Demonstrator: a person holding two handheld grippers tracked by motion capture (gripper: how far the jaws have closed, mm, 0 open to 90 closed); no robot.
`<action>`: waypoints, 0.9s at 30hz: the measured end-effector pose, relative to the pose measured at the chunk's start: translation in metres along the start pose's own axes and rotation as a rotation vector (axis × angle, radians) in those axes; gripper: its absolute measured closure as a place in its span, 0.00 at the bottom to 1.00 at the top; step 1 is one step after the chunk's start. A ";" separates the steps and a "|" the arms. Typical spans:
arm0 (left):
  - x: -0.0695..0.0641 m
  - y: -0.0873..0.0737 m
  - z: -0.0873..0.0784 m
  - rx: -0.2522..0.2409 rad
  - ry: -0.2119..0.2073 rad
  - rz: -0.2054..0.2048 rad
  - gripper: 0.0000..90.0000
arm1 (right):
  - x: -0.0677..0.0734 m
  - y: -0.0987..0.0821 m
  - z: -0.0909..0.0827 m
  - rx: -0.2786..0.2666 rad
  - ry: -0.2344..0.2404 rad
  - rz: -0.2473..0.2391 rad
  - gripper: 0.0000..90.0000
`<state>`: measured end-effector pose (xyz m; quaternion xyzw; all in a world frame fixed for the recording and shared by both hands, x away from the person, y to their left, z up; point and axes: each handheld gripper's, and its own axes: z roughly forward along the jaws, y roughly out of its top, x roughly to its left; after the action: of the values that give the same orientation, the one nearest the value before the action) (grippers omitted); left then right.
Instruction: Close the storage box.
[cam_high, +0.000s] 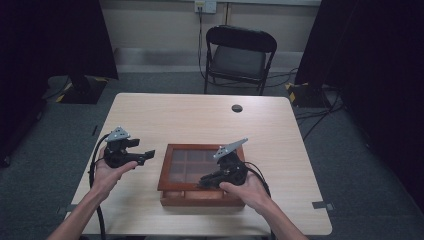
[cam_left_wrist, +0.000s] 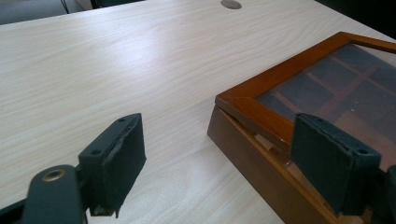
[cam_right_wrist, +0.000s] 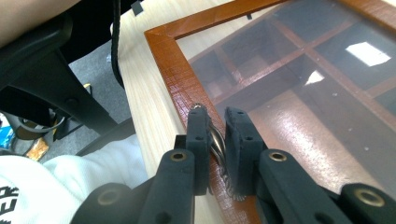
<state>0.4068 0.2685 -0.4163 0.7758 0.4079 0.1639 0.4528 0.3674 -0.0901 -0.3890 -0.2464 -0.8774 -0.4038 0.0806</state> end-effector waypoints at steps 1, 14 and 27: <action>0.000 0.000 0.000 0.001 -0.003 -0.001 0.20 | -0.001 -0.001 0.001 0.004 0.004 0.003 0.90; -0.002 0.000 0.002 0.013 -0.020 -0.012 0.20 | -0.005 -0.020 0.028 0.084 0.001 0.024 0.91; 0.000 -0.002 0.004 0.028 -0.023 -0.021 0.20 | -0.009 -0.021 0.026 0.042 0.027 0.022 0.77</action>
<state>0.4077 0.2666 -0.4203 0.7794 0.4131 0.1445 0.4483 0.3662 -0.0855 -0.4237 -0.2486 -0.8818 -0.3876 0.1019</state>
